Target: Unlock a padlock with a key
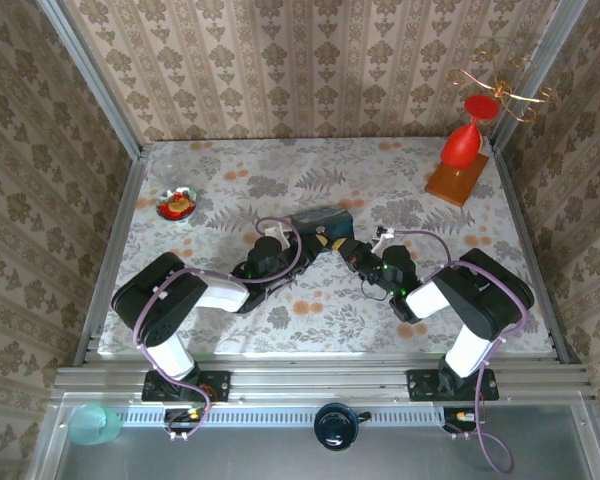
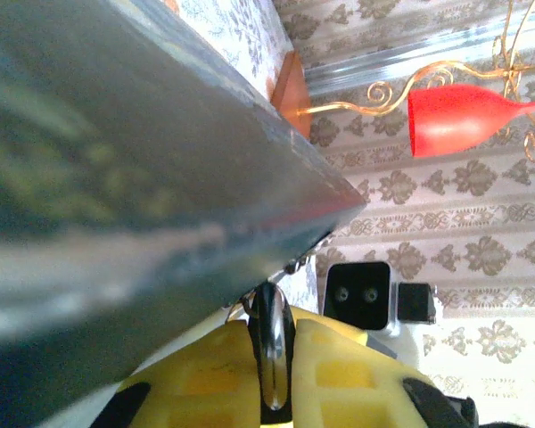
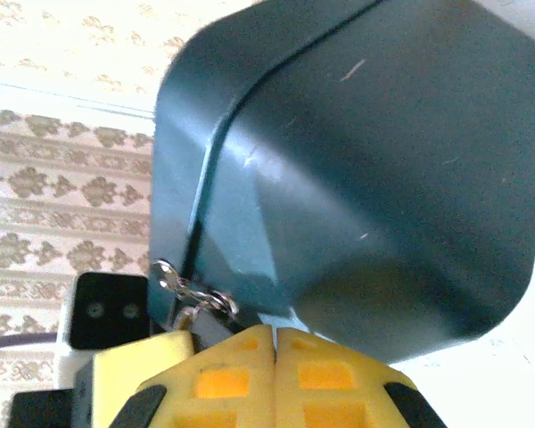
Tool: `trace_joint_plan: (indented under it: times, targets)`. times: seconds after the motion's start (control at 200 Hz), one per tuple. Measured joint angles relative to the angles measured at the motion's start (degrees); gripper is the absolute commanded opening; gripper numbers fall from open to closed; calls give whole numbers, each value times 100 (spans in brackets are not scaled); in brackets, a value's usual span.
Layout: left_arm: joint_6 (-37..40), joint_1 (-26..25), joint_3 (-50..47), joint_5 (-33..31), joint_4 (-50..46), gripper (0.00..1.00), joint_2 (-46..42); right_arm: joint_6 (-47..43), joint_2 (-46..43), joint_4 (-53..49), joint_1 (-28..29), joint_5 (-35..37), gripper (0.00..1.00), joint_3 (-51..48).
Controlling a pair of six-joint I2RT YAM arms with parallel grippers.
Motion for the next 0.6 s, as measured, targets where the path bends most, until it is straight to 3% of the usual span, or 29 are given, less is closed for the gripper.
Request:
trace_joint_plan:
  times: [0.39, 0.475, 0.6]
  targets:
    - [28, -42, 0, 13, -63, 0, -2, -24, -74, -7, 83, 203, 0, -107]
    - [74, -42, -7, 24, -133, 0, -33, -44, -74, -15, 44, 90, 20, -107]
    - [273, -107, -17, -13, -802, 0, -382, -345, -131, -177, 13, -203, 33, -153]
